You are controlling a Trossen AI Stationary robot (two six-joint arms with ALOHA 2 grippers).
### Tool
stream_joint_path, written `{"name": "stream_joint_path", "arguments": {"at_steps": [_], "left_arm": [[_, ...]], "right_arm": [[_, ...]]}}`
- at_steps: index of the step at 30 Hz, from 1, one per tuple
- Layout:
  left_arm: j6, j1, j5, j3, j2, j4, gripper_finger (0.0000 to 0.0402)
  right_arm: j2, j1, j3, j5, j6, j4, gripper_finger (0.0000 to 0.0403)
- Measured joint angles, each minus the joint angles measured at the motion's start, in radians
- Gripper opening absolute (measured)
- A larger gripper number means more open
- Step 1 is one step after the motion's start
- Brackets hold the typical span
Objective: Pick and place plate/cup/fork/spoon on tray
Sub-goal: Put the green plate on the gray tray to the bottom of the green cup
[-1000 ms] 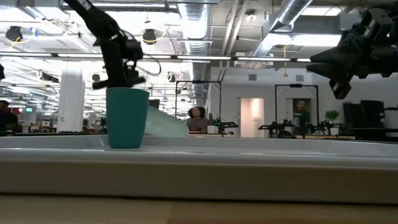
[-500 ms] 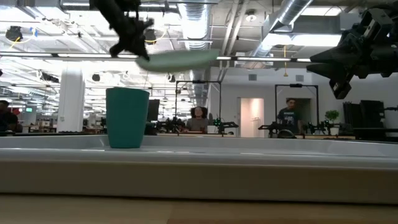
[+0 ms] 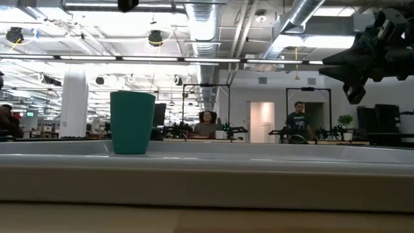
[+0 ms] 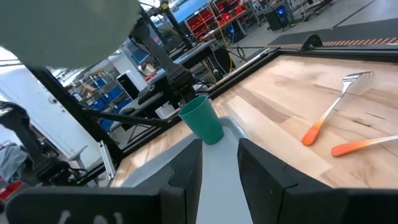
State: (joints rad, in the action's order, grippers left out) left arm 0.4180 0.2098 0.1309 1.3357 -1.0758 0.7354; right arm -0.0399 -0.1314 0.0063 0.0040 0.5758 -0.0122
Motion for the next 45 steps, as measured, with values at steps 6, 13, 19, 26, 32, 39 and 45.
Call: {"name": "stream_joint_path", "arguments": {"at_steps": [6, 13, 19, 26, 32, 39, 45], "left_arm": [[0.138, -0.347, -0.162, 0.0, -0.029, 0.032, 0.0], [0.429, -0.666, -0.513, 0.0, -0.082, 0.174, 0.0], [0.767, -0.781, -0.607, 0.0, -0.106, 0.409, 0.0], [1.01, -0.823, -0.634, -0.008, -0.124, 0.621, 0.0], [1.07, -0.818, -0.5, -0.129, -0.128, 0.573, 0.0], [1.112, -0.837, -0.422, -0.206, -0.127, 0.467, 0.0], [1.094, -0.838, -0.341, -0.281, -0.126, 0.381, 0.0]], "right_arm": [[0.0, 0.0, 0.0, 0.0, 0.0, 0.002, 0.0129], [0.0, 0.0, 0.0, 0.0, 0.0, 0.003, 0.0129], [0.0, 0.0, 0.0, 0.001, -0.008, 0.003, 0.0129], [0.0, 0.0, 0.0, 0.001, -0.009, 0.003, 0.0129], [0.0, 0.0, 0.0, 0.001, -0.011, 0.003, 0.0129], [0.0, 0.0, 0.0, 0.001, -0.011, 0.003, 0.0129], [0.0, 0.0, 0.0, 0.001, -0.011, 0.003, 0.0129]]}}
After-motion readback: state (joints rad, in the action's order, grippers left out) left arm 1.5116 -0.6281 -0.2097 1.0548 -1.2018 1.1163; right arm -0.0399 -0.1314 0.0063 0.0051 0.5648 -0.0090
